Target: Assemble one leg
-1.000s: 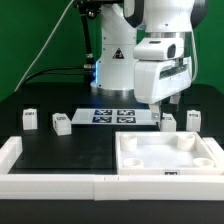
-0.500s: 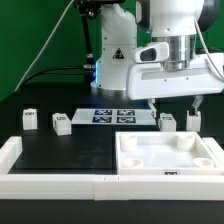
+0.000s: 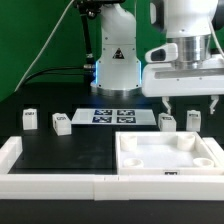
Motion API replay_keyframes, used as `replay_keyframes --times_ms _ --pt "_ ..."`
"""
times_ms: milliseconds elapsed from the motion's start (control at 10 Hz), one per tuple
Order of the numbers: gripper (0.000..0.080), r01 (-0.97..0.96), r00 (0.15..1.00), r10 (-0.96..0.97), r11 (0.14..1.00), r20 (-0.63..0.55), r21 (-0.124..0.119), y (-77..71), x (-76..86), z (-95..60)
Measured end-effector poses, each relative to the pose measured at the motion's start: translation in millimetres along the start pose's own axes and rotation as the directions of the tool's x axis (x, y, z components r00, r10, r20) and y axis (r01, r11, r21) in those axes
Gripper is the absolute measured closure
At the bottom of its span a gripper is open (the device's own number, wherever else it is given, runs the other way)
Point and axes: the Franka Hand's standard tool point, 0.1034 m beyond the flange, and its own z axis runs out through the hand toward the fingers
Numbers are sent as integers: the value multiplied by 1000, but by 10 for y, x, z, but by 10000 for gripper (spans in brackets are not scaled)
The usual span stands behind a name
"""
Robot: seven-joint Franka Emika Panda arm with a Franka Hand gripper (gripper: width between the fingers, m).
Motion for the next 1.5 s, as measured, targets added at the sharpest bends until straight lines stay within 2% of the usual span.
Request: replay_keyframes --times_ms 100,300,600,800,1100,1200,1300,1500 --pt "151 13 1000 -13 1000 1 3 -43 -40 -1" --pt "151 14 1000 -14 1000 1 2 -27 -28 4" --pt "151 31 998 -30 999 57 -10 3 -29 15" --pt "151 79 982 -73 997 177 -22 153 -34 56" --pt "151 64 896 -37 997 443 -46 142 -138 76" --pt "151 63 825 -19 996 564 -58 140 -206 56" --pt "151 60 793 -12 996 609 -59 114 -170 73" --pt "151 65 674 7 995 739 -70 111 -241 28"
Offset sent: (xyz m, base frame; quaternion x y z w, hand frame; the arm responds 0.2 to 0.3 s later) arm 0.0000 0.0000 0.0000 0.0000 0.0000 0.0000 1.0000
